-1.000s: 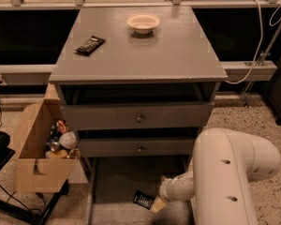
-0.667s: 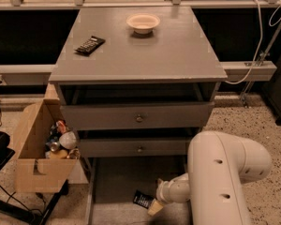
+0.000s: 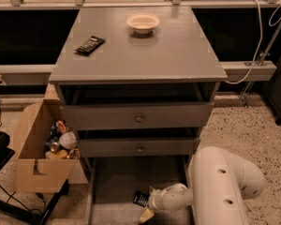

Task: Pick rxbar blueberry from bottom drawer and place on counter

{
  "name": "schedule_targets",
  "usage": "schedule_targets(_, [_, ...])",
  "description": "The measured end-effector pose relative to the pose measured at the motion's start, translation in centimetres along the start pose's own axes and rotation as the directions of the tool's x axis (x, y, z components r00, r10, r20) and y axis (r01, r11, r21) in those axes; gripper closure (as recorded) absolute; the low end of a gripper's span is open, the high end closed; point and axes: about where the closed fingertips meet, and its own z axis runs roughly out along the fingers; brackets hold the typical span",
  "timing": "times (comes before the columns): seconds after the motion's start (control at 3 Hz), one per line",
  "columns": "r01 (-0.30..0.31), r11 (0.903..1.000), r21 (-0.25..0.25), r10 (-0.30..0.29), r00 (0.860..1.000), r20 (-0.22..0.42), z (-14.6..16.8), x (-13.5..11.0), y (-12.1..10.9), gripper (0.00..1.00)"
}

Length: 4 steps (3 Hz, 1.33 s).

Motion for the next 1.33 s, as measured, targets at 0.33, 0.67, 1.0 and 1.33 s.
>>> schedule_targets(0.33, [0.005,1.0000,-0.005,-0.005,1.000,-0.001,1.5,0.2,0.1,0.00])
schedule_targets(0.67, [0.015,0.9998,-0.011,-0.015,0.999,-0.032,3.0,0.6,-0.7,0.19])
schedule_targets(1.0, [0.014,0.9998,-0.011,-0.015,0.999,-0.036,3.0,0.6,-0.9,0.41])
schedule_targets(1.33, [0.014,0.9998,-0.011,-0.014,0.999,-0.036,2.2,0.0,-0.9,0.72])
